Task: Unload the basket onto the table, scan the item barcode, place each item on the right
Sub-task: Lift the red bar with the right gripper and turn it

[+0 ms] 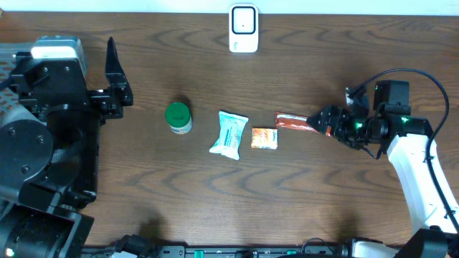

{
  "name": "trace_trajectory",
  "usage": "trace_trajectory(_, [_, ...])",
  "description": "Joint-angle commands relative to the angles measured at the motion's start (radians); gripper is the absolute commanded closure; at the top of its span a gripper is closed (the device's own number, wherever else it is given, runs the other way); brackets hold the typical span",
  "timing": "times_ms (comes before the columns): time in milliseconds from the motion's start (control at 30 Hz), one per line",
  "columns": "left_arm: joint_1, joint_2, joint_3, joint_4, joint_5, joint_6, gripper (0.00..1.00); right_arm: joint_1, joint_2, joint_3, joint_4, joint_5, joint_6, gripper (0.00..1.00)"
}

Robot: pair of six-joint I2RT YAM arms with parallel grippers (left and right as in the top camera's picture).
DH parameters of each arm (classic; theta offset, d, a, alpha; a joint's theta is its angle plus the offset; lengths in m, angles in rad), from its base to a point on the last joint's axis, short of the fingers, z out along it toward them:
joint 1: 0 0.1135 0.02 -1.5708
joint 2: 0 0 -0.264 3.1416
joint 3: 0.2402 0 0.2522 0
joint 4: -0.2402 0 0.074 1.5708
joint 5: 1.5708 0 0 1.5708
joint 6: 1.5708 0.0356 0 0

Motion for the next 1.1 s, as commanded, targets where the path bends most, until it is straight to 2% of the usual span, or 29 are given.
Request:
trace_trajectory(0, [0.004,-0.005,-0.007,0.005,0.012,-0.006,0.16,0.012,0.004,-0.009,0.060,0.058,0.214,0.01])
trace_trajectory(33, [0.004,-0.005,-0.007,0.005,0.012,-0.006,0.16,0.015,0.005,-0.009,0.057,0.109,0.290,0.01])
trace_trajectory(133, [0.004,-0.005,-0.007,0.005,0.012,-0.006,0.16,0.017,0.009,-0.009,-0.045,0.335,0.662,0.01])
trace_trajectory(200, [0.004,-0.005,-0.007,0.004,0.012,-0.006,0.16,0.019,0.018,-0.009,-0.098,0.367,0.815,0.01])
trace_trajectory(367, [0.004,-0.004,-0.007,0.003,0.012,-0.006,0.16,0.038,0.072,-0.009,-0.102,0.374,0.987,0.01])
trace_trajectory(633, [0.004,-0.001,-0.013,0.003,0.012,-0.006,0.16,0.089,0.286,-0.009,0.055,0.269,1.088,0.01])
trace_trajectory(1000, [0.004,0.031,-0.013,0.003,0.011,-0.005,0.16,0.103,0.509,-0.009,0.268,0.271,1.181,0.01])
trace_trajectory(1067, [0.004,0.041,-0.014,0.003,0.011,-0.005,0.16,0.103,0.531,-0.009,0.290,0.273,1.181,0.07])
